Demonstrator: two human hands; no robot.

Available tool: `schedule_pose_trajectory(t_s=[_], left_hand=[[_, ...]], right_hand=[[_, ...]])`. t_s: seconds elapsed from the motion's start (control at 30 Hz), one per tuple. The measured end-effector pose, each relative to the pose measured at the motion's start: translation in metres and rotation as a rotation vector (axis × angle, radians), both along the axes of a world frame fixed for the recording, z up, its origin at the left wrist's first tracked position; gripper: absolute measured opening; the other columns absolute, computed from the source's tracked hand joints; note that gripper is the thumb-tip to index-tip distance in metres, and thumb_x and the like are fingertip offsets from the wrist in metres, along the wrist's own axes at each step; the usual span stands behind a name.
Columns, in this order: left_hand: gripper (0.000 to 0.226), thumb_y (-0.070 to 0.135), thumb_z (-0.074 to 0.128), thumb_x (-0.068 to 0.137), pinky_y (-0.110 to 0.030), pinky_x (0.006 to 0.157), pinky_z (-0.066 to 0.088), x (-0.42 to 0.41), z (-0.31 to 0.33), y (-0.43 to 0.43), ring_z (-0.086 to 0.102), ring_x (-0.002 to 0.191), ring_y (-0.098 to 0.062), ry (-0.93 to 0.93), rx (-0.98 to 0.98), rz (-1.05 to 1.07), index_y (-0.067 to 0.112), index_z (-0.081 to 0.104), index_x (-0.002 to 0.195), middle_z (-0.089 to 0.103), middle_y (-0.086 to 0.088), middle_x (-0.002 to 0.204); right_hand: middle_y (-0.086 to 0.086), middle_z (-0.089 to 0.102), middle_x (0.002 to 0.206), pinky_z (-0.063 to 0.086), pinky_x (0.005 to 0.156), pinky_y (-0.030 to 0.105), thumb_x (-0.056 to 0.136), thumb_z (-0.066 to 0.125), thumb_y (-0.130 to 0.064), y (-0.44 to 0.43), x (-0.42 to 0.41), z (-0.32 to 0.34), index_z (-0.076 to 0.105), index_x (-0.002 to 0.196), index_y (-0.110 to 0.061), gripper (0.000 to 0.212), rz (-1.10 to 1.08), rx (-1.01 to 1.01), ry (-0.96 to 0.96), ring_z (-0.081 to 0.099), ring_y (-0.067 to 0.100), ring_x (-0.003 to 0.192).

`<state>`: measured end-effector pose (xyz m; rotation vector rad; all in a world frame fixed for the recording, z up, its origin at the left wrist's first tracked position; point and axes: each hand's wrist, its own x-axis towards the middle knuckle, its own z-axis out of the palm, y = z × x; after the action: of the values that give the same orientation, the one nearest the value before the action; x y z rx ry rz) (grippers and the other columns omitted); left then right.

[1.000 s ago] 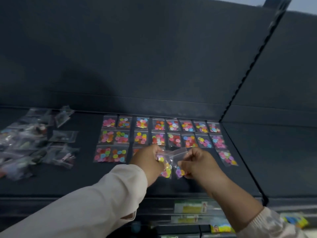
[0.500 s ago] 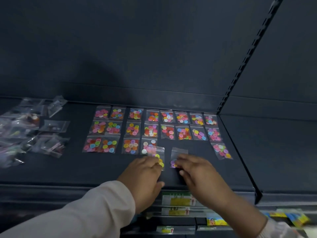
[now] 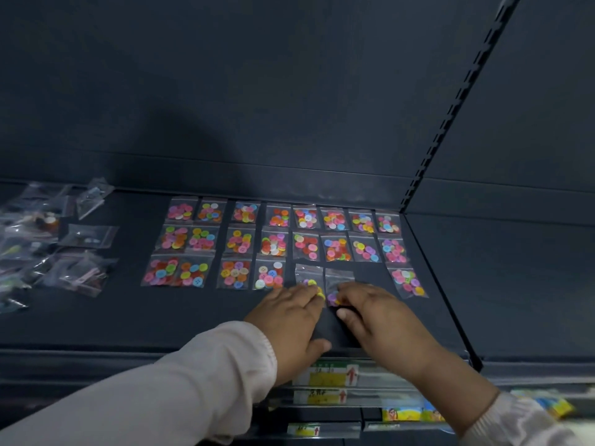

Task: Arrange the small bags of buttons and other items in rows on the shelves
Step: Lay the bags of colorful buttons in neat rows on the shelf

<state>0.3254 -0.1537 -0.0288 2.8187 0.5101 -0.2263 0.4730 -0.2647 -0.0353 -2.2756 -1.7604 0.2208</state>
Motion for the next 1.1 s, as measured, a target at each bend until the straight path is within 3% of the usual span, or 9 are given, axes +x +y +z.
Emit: schedule_pose_trajectory(t_s=[0.1,0.2,0.33,0.77,1.0,1.1], left_hand=[[0.073,0.052,0.037,0.093,-0.032,0.117,-0.004,0.002,-0.002,0.006,-0.002,0.146,-0.014,0.011,0.001,0.017,0.019,0.008,0.150,-0.001,0.002,0.159],[0.073,0.052,0.037,0.093,-0.032,0.119,-0.004,0.003,-0.003,0.011,-0.003,0.146,-0.013,0.009,-0.003,0.017,0.019,0.006,0.151,-0.002,0.002,0.159],[0.074,0.052,0.037,0.093,-0.030,0.117,-0.005,0.002,-0.003,0.014,-0.003,0.146,-0.012,-0.005,-0.003,0.004,0.019,0.006,0.151,-0.002,0.003,0.159],[0.075,0.055,0.037,0.092,-0.028,0.114,-0.007,-0.005,-0.001,0.018,-0.009,0.145,-0.012,-0.057,0.002,0.023,0.023,0.003,0.151,-0.005,0.006,0.159],[0.076,0.060,0.034,0.091,-0.034,0.115,-0.007,-0.033,0.016,0.041,-0.013,0.145,-0.014,-0.135,0.105,0.118,0.025,0.002,0.150,-0.005,0.006,0.159],[0.076,0.059,0.033,0.092,-0.034,0.115,-0.007,-0.055,0.022,0.058,-0.011,0.145,-0.015,-0.103,0.136,0.189,0.024,-0.001,0.150,-0.006,0.005,0.159]], right_hand=[[-0.001,0.059,0.121,0.040,0.092,0.023,0.095,0.047,-0.033,0.003,0.005,0.000,0.053,0.120,-0.020,0.029,-0.001,0.003,0.001,0.051,0.016,0.111],[-0.003,0.050,0.137,0.026,0.102,0.016,0.096,0.045,-0.034,0.007,0.008,-0.001,0.045,0.136,-0.022,0.041,0.029,-0.005,-0.011,0.043,0.014,0.126],[-0.003,0.044,0.144,0.016,0.105,0.014,0.096,0.044,-0.035,0.011,0.012,-0.002,0.042,0.140,-0.021,0.046,0.042,-0.010,-0.019,0.037,0.014,0.134],[0.000,0.049,0.139,0.022,0.106,0.020,0.089,0.027,-0.053,0.016,0.006,0.003,0.053,0.131,-0.019,0.060,0.012,-0.012,-0.014,0.042,0.017,0.131],[0.003,0.047,0.142,0.020,0.111,0.030,0.090,0.025,-0.051,0.050,-0.022,0.020,0.049,0.135,-0.017,0.062,0.082,0.027,-0.069,0.040,0.021,0.133],[0.002,0.040,0.147,0.011,0.112,0.026,0.092,0.029,-0.049,0.074,-0.043,0.025,0.040,0.141,-0.019,0.059,0.132,0.022,-0.101,0.034,0.021,0.137]])
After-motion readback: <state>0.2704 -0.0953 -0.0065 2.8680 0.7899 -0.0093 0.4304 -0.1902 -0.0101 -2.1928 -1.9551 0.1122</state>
